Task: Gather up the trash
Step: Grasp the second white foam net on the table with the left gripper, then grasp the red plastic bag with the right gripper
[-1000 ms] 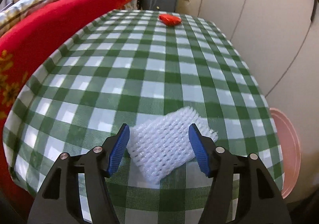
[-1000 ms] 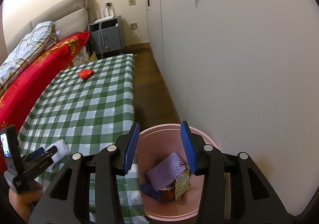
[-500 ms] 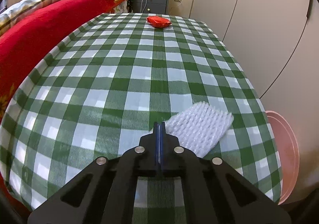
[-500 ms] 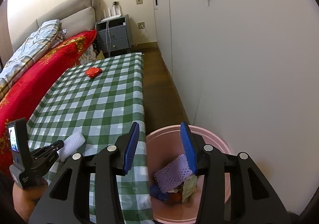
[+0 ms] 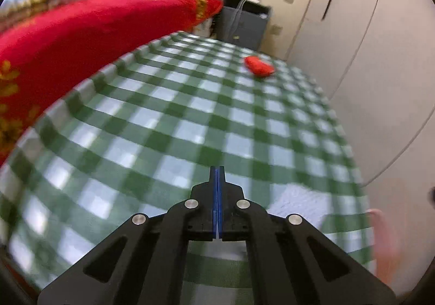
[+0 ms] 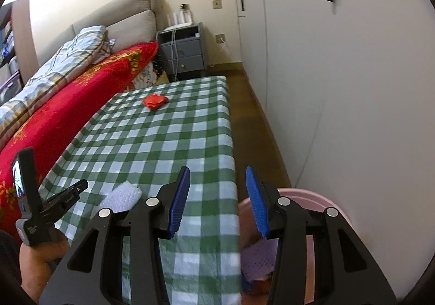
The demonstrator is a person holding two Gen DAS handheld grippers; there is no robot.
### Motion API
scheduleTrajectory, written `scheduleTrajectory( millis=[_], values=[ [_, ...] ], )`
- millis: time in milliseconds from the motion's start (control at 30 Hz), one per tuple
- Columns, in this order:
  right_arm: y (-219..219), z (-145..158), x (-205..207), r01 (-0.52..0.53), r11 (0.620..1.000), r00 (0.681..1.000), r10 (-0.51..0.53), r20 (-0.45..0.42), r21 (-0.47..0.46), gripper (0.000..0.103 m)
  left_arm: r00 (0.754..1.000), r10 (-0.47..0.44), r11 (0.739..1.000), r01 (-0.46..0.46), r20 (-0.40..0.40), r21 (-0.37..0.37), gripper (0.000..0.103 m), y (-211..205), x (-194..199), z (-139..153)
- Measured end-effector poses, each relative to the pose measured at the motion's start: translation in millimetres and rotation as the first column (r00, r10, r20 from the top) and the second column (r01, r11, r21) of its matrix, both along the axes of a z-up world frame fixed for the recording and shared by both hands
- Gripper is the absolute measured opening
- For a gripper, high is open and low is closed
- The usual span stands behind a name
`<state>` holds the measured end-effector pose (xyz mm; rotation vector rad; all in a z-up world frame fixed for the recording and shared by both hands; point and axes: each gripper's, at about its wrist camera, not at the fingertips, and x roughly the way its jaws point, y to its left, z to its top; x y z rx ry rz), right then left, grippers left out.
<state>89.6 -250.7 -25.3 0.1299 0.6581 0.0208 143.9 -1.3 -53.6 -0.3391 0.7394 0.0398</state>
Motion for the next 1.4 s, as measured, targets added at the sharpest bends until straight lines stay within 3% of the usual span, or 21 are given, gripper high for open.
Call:
scheduleTrajectory(
  millis=[33,100,167,200,400,467,533,667,867,1133,1200,1400],
  values=[
    [1,-1,3,-0.005,1.000,1.000,0.005,-0.002,0.008,0.044,0.999,-0.054,0.998,0.054,-0.006,-0.019,0.000,-7,3,1],
    [2,-4,9,-0.011,1.000,1.000,0.011,-0.011,0.026,0.044,0.989,-0.146,0.989,0.146,-0.012,-0.027,0.010,-23,5,2],
    [4,-7,12,-0.017,0.999,1.000,0.017,-0.020,0.034,0.044,0.977,-0.212,0.977,0.212,-0.023,0.003,0.041,-42,7,0],
    [4,-8,14,-0.020,0.999,0.999,0.021,-0.024,0.037,0.044,0.973,-0.229,0.973,0.230,-0.032,0.018,0.042,-48,7,-1],
    [8,-10,19,-0.042,0.997,0.999,0.044,-0.030,0.060,0.044,0.960,-0.259,0.961,0.267,-0.108,0.068,0.039,-64,12,-16],
    [10,-11,23,-0.048,0.996,0.998,0.051,-0.035,0.070,0.044,0.959,-0.263,0.962,0.269,-0.101,0.049,0.016,-59,13,-16],
    [15,-12,30,-0.060,0.996,0.997,0.063,-0.039,0.073,0.044,0.961,-0.260,0.964,0.265,-0.096,0.040,0.011,-55,14,-15],
    [32,-15,49,-0.092,0.994,0.995,0.095,-0.041,0.066,0.044,0.979,-0.191,0.980,0.194,-0.073,0.033,0.010,-40,16,-13],
    [66,-18,92,-0.157,0.986,0.987,0.158,-0.014,0.052,0.044,0.999,0.003,1.000,-0.002,-0.042,0.017,0.010,2,18,-6],
    [109,-20,184,-0.240,0.971,0.971,0.240,0.017,0.020,0.068,0.994,0.082,0.996,-0.080,-0.067,0.030,0.010,27,29,-10],
    [121,-20,215,-0.262,0.965,0.965,0.262,0.018,0.015,0.078,0.993,0.088,0.996,-0.086,-0.074,0.034,0.010,28,33,-11],
    [160,-37,299,-0.308,0.951,0.951,0.308,-0.030,0.000,0.085,0.991,0.108,0.994,-0.106,-0.082,0.030,0.010,35,35,-11]
  ],
)
